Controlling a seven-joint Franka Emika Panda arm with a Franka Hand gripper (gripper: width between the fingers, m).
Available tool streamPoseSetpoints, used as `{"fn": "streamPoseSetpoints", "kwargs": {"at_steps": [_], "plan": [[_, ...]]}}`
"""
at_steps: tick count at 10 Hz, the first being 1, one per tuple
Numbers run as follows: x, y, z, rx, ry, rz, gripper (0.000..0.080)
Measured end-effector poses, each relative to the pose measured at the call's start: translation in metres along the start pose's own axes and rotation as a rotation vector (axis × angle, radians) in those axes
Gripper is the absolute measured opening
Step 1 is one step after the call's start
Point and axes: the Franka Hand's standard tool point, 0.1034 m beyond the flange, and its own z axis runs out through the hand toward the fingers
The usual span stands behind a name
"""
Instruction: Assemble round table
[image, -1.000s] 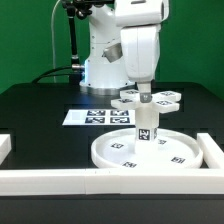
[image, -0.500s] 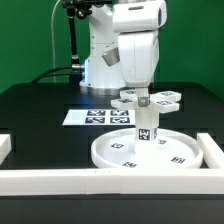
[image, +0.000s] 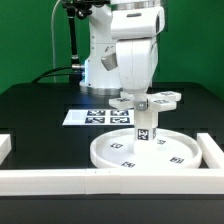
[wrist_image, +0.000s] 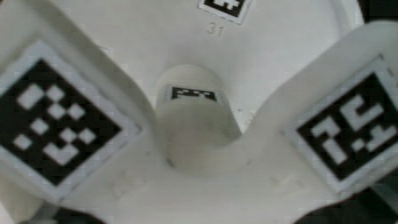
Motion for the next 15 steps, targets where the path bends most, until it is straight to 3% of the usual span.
{"fn": "streamPoseSetpoints", "kwargs": {"at_steps": [1,2,7,10,15], "plan": [[-0.0005,0.0003,-0.0002,0.000,0.000,0.001,0.0533],[-0.0007,0.0004,-0.0002,0.000,0.000,0.002,0.0453],[-0.0027,0.0002,-0.0002,0.005,0.003,0.098,0.0453],[-0.0104,0.0007,-0.0011,0.043,0.025,0.509,0.0455],[-0.0093,0.0024,-0.0017,0.039,0.022,0.862,0.0455]]}}
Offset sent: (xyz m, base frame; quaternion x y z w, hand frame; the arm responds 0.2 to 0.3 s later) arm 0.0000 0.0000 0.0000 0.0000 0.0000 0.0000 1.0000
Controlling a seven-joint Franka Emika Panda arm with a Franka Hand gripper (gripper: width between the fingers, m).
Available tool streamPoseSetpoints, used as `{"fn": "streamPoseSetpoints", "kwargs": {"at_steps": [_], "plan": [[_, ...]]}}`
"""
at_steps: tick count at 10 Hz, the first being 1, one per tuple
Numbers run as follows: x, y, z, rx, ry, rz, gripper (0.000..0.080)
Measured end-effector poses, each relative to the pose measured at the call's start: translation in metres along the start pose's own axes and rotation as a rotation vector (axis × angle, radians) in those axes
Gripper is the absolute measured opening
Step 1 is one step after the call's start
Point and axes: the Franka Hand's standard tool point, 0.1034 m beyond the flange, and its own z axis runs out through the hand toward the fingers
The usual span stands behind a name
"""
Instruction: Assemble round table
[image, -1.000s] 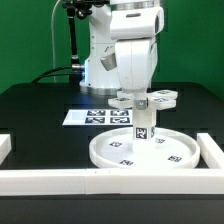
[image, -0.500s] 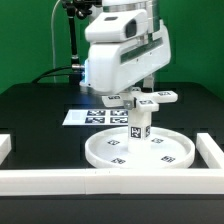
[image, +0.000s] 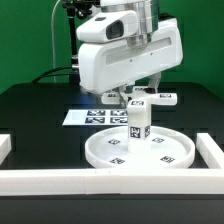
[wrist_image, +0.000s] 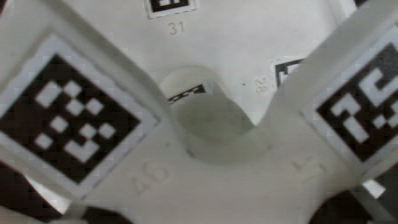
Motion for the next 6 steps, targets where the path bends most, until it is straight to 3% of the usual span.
{"fn": "streamPoseSetpoints", "kwargs": {"at_steps": [6], "plan": [[0.0032,0.0059,-0.0006,-0.003,0.128,0.584,0.0455]]}}
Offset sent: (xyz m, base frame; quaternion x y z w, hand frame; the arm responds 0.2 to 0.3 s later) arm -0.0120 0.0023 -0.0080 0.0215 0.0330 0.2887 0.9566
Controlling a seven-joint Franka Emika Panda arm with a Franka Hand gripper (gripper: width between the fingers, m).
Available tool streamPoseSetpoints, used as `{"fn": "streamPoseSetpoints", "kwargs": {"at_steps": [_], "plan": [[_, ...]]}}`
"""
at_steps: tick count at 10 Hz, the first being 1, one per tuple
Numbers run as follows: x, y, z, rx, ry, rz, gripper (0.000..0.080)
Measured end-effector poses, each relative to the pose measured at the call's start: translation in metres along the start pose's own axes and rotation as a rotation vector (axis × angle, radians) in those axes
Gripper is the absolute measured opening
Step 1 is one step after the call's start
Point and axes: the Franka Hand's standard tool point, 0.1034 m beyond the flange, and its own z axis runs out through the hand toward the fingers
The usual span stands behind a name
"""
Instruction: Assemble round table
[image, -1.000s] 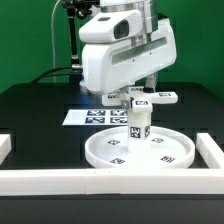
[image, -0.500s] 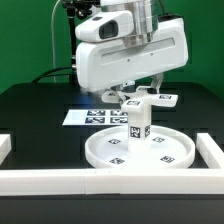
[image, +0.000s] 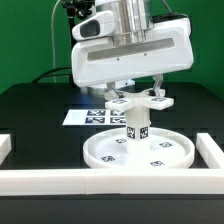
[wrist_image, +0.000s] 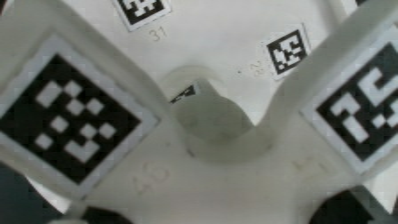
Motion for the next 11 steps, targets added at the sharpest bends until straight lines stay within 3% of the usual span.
{"fn": "streamPoseSetpoints", "kwargs": {"at_steps": [4,9,11], "plan": [[0.0046,-0.0040,-0.0007,0.023,0.022,0.337,0.0455],[0.0071,-0.0095,-0.0010,0.033,0.023,0.602,0.0455],[0.0090,-0.0087,-0.0016,0.059,0.071,0.787,0.0455]]}}
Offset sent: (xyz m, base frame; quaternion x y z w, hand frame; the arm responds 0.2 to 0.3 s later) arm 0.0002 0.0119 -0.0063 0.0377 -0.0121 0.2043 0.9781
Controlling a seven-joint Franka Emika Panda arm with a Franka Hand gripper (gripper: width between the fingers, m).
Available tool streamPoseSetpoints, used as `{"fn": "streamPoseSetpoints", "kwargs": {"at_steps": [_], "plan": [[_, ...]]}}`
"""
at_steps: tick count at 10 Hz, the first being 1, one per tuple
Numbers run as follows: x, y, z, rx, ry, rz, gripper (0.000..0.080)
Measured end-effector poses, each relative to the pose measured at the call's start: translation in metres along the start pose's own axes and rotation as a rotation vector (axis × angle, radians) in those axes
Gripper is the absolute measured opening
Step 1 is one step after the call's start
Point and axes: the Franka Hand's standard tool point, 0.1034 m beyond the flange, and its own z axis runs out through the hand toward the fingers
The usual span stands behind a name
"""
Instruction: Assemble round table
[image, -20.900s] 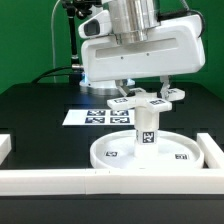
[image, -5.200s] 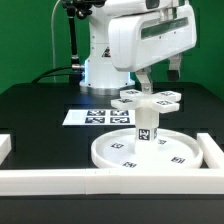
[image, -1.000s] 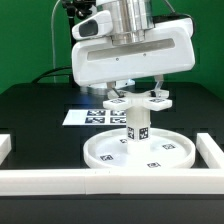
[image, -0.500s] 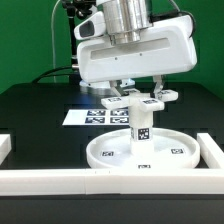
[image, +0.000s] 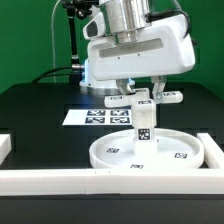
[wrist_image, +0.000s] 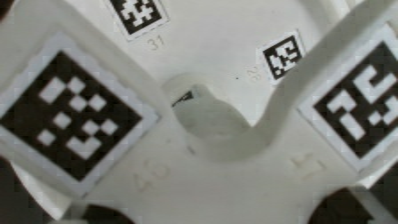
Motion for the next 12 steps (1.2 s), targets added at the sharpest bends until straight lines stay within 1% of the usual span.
{"fn": "streamPoseSetpoints", "kwargs": {"at_steps": [3,5,6,7,9,11,12], "plan": [[-0.004,-0.001,0.001,0.056,0.016,0.327,0.0455],[-0.005,-0.001,0.002,0.057,0.014,0.329,0.0455],[-0.005,-0.001,0.000,0.056,0.011,0.321,0.0600],[-0.006,-0.002,-0.007,0.053,-0.006,0.300,0.0634],[-0.003,-0.004,-0.027,0.057,-0.034,0.293,0.0647],[-0.004,-0.002,-0.022,0.053,-0.030,0.292,0.0649],[-0.004,-0.002,-0.022,0.053,-0.030,0.292,0.0649]]}}
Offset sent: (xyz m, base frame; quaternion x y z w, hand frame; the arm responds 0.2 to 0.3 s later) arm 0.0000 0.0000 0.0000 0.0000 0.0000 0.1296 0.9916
